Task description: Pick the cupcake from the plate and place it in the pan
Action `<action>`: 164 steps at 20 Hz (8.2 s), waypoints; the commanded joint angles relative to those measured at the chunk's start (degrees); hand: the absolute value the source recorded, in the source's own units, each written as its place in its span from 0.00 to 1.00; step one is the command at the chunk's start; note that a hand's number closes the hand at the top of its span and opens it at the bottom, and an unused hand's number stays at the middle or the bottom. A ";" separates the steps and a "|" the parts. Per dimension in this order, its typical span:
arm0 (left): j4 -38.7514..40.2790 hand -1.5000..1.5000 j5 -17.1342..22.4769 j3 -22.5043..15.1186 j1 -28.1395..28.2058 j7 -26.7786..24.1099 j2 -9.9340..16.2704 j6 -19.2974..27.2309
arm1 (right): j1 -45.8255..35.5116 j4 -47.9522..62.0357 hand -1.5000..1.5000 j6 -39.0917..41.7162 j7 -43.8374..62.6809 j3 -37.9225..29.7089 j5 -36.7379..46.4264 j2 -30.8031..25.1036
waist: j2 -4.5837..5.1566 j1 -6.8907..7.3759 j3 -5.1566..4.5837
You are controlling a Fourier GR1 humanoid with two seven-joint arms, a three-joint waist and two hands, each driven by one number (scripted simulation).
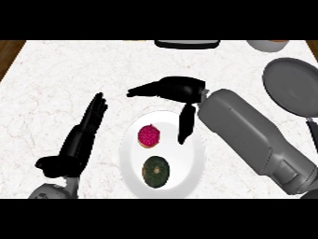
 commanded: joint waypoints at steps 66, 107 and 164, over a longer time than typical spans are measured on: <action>-2.56 0.50 -5.70 7.44 3.48 2.27 -4.36 -6.31 | -3.56 31.06 1.00 -56.83 48.88 -9.22 16.29 2.46 | -1.35 -2.34 -0.04; -2.50 0.50 -6.94 7.44 0.05 3.14 -6.45 -9.11 | 11.45 30.29 1.00 -85.87 23.87 -40.29 7.84 -24.04 | 1.37 2.00 0.46; -3.99 0.50 -10.02 10.06 5.09 4.06 -9.54 -11.26 | 36.69 18.63 0.00 -32.88 -11.55 -60.50 -20.27 -21.37 | -0.21 -1.34 0.04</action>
